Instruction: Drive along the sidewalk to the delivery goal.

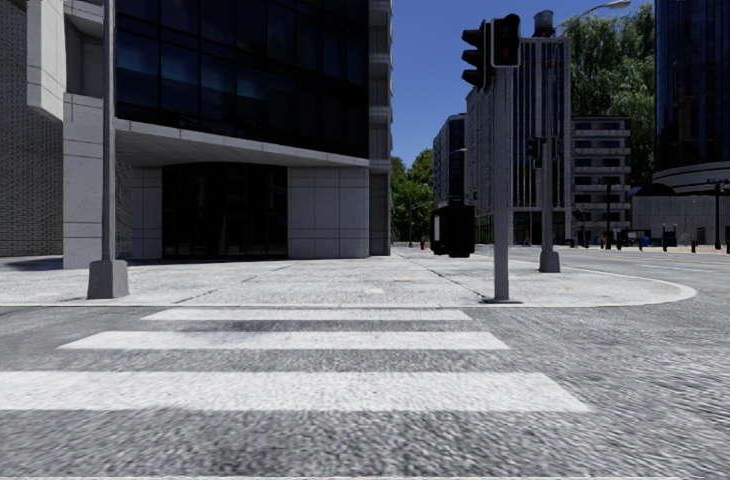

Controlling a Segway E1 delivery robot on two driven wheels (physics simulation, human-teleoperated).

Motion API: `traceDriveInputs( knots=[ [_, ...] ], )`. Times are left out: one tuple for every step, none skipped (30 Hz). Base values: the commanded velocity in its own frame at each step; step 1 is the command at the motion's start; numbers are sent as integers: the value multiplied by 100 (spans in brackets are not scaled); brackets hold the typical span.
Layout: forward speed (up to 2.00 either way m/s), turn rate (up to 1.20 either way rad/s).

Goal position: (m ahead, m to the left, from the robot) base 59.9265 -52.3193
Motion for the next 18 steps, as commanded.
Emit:
traceDriveInputs(
  knots=[
    [200,0],
    [200,0],
    [200,0],
    [200,0],
    [200,0],
    [200,0],
    [200,0],
    [200,0],
    [200,0],
    [200,0],
    [200,0],
    [200,0],
    [200,0],
    [200,0],
    [200,0],
    [200,0],
    [200,0],
    [200,0]
  ],
)
